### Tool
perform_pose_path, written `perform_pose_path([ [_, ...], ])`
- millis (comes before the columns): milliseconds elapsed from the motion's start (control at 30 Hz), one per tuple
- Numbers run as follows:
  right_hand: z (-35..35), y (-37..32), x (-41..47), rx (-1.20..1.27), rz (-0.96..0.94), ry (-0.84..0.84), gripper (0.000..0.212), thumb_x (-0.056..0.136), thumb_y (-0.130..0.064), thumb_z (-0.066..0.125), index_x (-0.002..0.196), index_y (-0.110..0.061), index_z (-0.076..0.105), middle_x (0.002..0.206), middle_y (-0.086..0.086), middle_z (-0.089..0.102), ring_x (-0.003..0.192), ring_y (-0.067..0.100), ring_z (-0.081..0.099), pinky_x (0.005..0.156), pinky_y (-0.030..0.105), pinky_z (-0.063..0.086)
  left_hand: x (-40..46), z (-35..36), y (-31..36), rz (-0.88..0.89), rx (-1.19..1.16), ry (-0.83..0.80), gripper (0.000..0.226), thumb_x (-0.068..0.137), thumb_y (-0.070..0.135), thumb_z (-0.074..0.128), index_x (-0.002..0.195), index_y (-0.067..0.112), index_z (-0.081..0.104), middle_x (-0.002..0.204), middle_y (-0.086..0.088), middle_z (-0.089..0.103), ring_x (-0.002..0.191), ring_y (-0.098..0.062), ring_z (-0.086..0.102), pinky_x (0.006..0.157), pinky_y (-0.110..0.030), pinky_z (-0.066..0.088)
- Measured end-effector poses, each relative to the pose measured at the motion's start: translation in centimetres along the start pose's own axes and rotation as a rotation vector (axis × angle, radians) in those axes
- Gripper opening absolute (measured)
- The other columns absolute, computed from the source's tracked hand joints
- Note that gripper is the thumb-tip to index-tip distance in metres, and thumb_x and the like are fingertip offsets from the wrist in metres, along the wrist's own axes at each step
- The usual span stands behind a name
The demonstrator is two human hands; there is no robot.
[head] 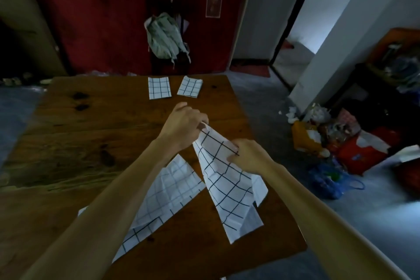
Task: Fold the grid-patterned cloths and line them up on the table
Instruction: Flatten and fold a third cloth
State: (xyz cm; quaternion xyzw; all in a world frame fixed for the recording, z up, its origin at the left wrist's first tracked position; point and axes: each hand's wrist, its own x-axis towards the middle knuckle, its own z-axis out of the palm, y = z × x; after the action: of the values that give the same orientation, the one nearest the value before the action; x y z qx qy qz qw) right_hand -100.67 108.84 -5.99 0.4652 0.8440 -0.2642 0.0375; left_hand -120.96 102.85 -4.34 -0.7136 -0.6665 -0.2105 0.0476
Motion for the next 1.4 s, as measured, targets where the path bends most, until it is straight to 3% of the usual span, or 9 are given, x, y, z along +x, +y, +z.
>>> perform_pose_path([
  [133,-1.4,2.3,1.5,-0.094,0.062,0.047,0.01,0.094,-0.031,0.058,0.089,-0.023,0.058,0.081,-0.005,0.061,0.073,0.01,0.06,0.065,0.025,0.049,1.2,-0.9,-1.2,-0.067,0.033,0.143,0.013,0.083,0.009,0.068,0.094,0.014,0.069,0.079,0.001,0.068,0.072,-0.014,0.06,0.103,-0.039,0.034],
  [233,-5.0,2.8,3.4,-0.117,0.012,0.204,0.018,0.095,-0.029,0.056,0.077,-0.027,0.056,0.077,-0.005,0.061,0.068,0.011,0.056,0.059,0.026,0.042,2.8,-2.4,-2.1,-0.122,0.122,0.063,0.015,0.085,0.005,0.062,0.094,0.014,0.069,0.083,-0.001,0.068,0.08,-0.022,0.059,0.097,-0.036,0.036],
  [367,-10.7,2.4,6.2,-0.124,-0.096,0.479,0.013,0.094,-0.018,0.054,0.094,-0.025,0.065,0.087,-0.003,0.066,0.074,0.015,0.058,0.066,0.03,0.045,5.2,-4.2,-3.1,-0.124,0.3,0.01,0.029,0.074,-0.005,0.064,0.09,0.019,0.068,0.083,0.0,0.068,0.079,-0.024,0.062,0.091,-0.037,0.039],
  [467,-13.8,2.2,7.8,-0.073,-0.196,0.632,0.019,0.093,-0.015,0.055,0.102,-0.023,0.069,0.085,0.001,0.07,0.074,0.021,0.062,0.062,0.032,0.047,6.8,-5.7,-2.8,-0.18,0.312,0.209,0.022,0.075,-0.006,0.066,0.088,0.012,0.071,0.083,-0.006,0.07,0.073,-0.025,0.063,0.089,-0.038,0.039],
  [567,-15.6,2.0,8.5,-0.023,-0.276,0.721,0.023,0.092,-0.013,0.055,0.108,-0.022,0.069,0.09,0.004,0.071,0.079,0.025,0.064,0.061,0.03,0.039,7.6,-6.9,-1.9,-0.259,0.31,0.405,0.014,0.084,0.003,0.063,0.091,0.011,0.071,0.087,-0.007,0.071,0.074,-0.025,0.064,0.094,-0.038,0.035],
  [800,-15.9,3.3,6.6,0.06,-0.494,0.881,0.025,0.088,-0.012,0.061,0.111,-0.019,0.068,0.092,0.001,0.07,0.081,0.022,0.064,0.065,0.042,0.054,5.2,-8.6,1.4,-0.314,0.373,0.537,0.013,0.089,0.011,0.058,0.096,0.011,0.069,0.088,-0.008,0.07,0.078,-0.025,0.064,0.099,-0.041,0.035],
  [1033,-12.6,5.7,0.6,0.074,-0.563,0.856,0.024,0.088,-0.013,0.061,0.111,-0.015,0.066,0.098,0.002,0.068,0.086,0.019,0.063,0.074,0.041,0.054,-1.6,-9.3,6.0,-0.288,0.324,0.477,0.01,0.085,0.008,0.067,0.094,0.01,0.071,0.089,-0.007,0.07,0.079,-0.026,0.063,0.092,-0.043,0.04],
  [1267,-5.8,8.5,-7.2,0.051,-0.466,0.646,0.022,0.091,-0.015,0.058,0.111,-0.02,0.064,0.106,0.0,0.066,0.096,0.014,0.06,0.089,0.04,0.05,-10.3,-6.2,9.4,-0.318,0.252,0.341,0.017,0.085,0.005,0.065,0.099,0.01,0.071,0.093,-0.006,0.069,0.087,-0.027,0.061,0.085,-0.039,0.043],
  [1400,-1.7,10.4,-11.5,0.009,-0.383,0.461,0.02,0.092,-0.016,0.058,0.11,-0.023,0.063,0.104,-0.004,0.063,0.096,0.011,0.059,0.089,0.034,0.048,-15.3,-3.2,11.4,-0.307,0.199,0.233,0.024,0.075,-0.009,0.068,0.093,0.007,0.072,0.085,-0.008,0.067,0.08,-0.03,0.061,0.076,-0.038,0.043],
])
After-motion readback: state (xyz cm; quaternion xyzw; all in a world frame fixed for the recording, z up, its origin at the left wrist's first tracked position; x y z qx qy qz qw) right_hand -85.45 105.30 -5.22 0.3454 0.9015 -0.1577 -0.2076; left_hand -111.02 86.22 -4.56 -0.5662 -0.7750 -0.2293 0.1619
